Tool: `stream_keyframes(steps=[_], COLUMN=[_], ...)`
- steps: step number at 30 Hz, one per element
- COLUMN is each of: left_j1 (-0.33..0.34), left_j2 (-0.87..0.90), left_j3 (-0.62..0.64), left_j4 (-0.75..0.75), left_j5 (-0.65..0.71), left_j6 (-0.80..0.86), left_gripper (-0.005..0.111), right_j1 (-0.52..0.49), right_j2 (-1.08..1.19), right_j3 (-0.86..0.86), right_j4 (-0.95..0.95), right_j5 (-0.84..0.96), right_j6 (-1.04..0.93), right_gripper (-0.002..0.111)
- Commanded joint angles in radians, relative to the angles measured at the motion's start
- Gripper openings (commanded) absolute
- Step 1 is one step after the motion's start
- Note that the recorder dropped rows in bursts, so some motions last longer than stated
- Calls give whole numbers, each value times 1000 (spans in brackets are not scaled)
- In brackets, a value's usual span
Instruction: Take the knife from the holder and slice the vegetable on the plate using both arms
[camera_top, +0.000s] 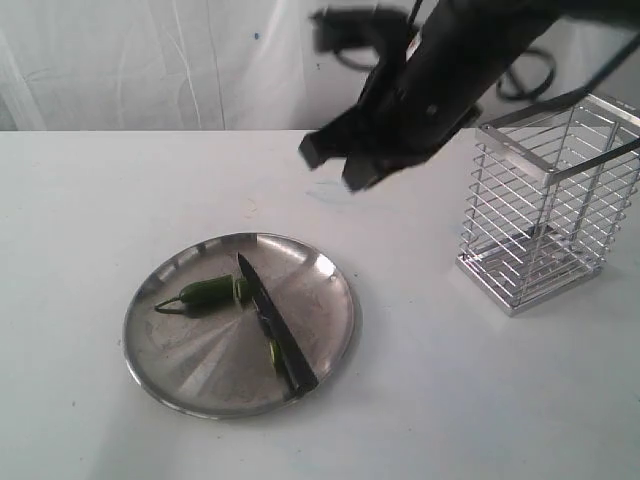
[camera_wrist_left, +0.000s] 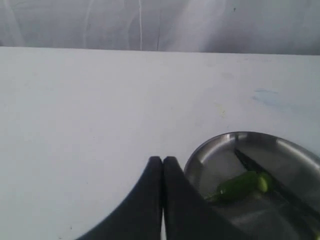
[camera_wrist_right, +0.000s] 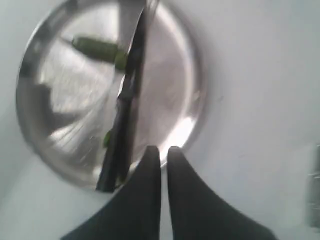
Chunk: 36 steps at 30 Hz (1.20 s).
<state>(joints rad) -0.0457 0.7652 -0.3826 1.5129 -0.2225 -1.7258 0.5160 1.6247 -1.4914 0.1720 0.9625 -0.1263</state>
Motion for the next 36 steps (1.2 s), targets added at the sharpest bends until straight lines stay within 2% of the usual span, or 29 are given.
stream_keyframes(steps=[1,5,8,10,18,23,27,32,36], left_j1=[4,4,4,4,4,4,4,4,4], left_j2=[-9,-9,-9,-9,-9,-9,-9,-9,-9], left_j3=[22,22,22,22,22,22,22,22,20], left_j4=[20,11,11,13,13,13,13,13,13], left_j5=[35,9,-30,-33,19,-84,-99,-99,-99], left_j6=[-2,-2,-21,-34,-32,-29,-27,-27,-27], left_gripper=[0,0,0,0,0,0,0,0,0], right_j1=[-118,-318,-450,-484,-487,-477,-464,-464,-464], right_j2=[-207,-312,-371,-422,-912,-1232,-1431,-1625,-1625], right_j3=[-9,7,81,152,544,758,893,1008,1024], right_j4=[-287,-484,-468,-432,-466,-457,-422,-420,-411], right_j5=[-90,-60,-84,-124,-419,-453,-494,-391,-206], right_j6=[126,256,398,401,420,438,444,444,445], right_gripper=[0,0,0,0,0,0,0,0,0])
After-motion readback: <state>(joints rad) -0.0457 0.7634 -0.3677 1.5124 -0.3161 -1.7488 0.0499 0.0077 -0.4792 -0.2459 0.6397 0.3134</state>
